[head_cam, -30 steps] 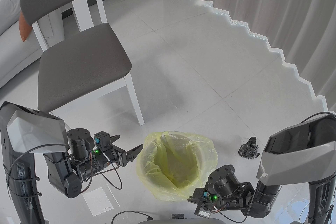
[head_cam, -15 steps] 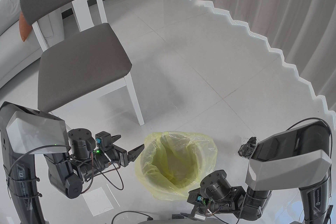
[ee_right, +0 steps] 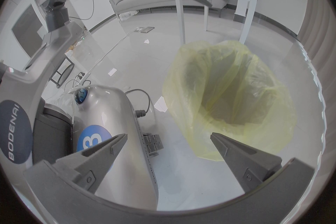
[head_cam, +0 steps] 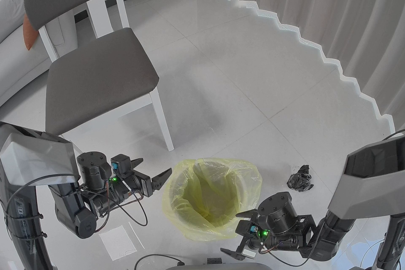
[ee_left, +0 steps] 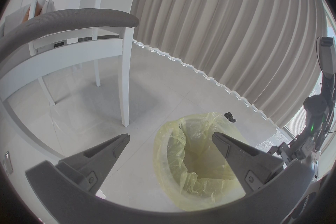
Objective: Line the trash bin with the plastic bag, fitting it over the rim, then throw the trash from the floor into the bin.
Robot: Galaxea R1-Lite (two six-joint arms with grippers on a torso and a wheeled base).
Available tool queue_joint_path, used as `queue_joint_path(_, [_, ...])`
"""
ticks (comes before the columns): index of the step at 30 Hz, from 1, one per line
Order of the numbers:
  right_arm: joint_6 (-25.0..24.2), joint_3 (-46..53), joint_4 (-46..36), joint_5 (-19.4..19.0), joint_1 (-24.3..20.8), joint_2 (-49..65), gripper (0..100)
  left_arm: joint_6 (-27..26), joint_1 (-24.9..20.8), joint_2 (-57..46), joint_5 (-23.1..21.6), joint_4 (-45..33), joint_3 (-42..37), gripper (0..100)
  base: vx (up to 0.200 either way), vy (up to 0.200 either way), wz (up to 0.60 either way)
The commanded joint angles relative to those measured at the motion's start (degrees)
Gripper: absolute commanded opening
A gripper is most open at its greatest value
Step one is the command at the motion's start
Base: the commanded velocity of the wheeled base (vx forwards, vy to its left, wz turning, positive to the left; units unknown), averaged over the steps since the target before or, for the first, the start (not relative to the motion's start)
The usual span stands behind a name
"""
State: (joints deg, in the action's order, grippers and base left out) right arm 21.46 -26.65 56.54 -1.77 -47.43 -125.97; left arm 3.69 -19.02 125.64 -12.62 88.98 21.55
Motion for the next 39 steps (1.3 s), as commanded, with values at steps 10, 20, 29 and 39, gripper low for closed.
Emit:
queue_joint_path(10, [5.00, -12.73, -7.94, 9.41, 8.85, 2.74, 100, 5.01, 9.35, -11.47, 4.27, -1.26, -3.71, 100, 0.000, 0.000, 0.00])
queue_joint_path(20, [4.03, -17.65, -14.00, 13.81, 11.66, -2.27, 100, 5.36, 7.24, -8.48, 7.34, 1.02, -4.59, 100, 0.000, 0.000, 0.00])
queue_joint_path(29, [-6.51, -24.24, -26.04, 14.42, 6.65, -2.62, 100, 5.36, 5.92, -7.07, 7.43, 1.02, -4.15, 100, 0.000, 0.000, 0.00])
queue_joint_path(39, [-12.40, -28.28, -34.66, 19.52, 3.58, -4.02, 100, 5.36, 5.39, -6.81, 8.22, 1.02, -4.68, 100, 0.000, 0.000, 0.00])
